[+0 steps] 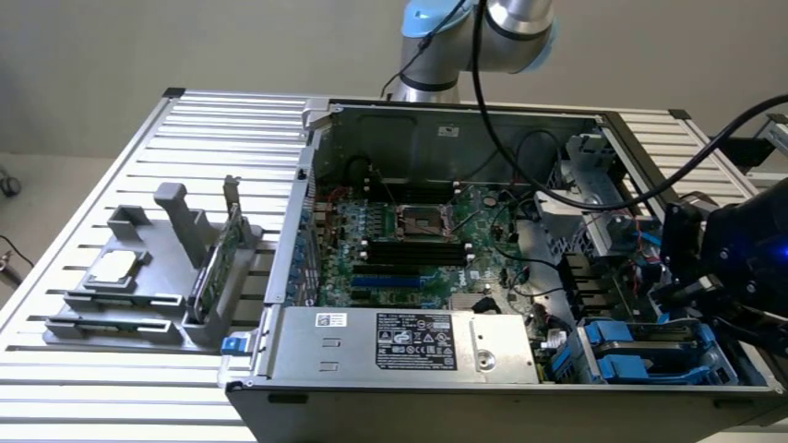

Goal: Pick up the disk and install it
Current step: 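Insert the first disk wire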

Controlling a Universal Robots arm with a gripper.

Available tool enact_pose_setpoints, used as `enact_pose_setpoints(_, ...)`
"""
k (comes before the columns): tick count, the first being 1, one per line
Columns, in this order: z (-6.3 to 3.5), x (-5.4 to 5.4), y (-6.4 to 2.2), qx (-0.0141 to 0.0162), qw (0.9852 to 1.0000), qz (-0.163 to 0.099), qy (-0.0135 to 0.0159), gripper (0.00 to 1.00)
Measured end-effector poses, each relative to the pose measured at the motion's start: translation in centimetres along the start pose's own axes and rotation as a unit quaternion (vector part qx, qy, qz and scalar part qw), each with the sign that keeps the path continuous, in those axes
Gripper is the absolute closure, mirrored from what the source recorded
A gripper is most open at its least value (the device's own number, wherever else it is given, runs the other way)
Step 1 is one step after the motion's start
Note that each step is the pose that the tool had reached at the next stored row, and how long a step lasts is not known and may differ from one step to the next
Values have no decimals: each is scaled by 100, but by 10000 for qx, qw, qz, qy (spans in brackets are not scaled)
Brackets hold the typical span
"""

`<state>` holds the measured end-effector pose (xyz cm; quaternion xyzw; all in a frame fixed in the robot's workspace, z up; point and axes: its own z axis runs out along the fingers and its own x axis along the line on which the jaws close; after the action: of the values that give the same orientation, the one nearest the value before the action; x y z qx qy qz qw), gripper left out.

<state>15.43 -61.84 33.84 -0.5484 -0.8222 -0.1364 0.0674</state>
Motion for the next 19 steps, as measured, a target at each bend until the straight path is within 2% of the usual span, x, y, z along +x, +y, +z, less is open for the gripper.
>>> enact_pose_setpoints(7,-8,1,2,1,9996,288,-16,83)
enact_pose_setpoints(15,-7,1,2,50,9990,433,-25,83)
enact_pose_setpoints(19,-7,2,1,71,9988,483,-60,83)
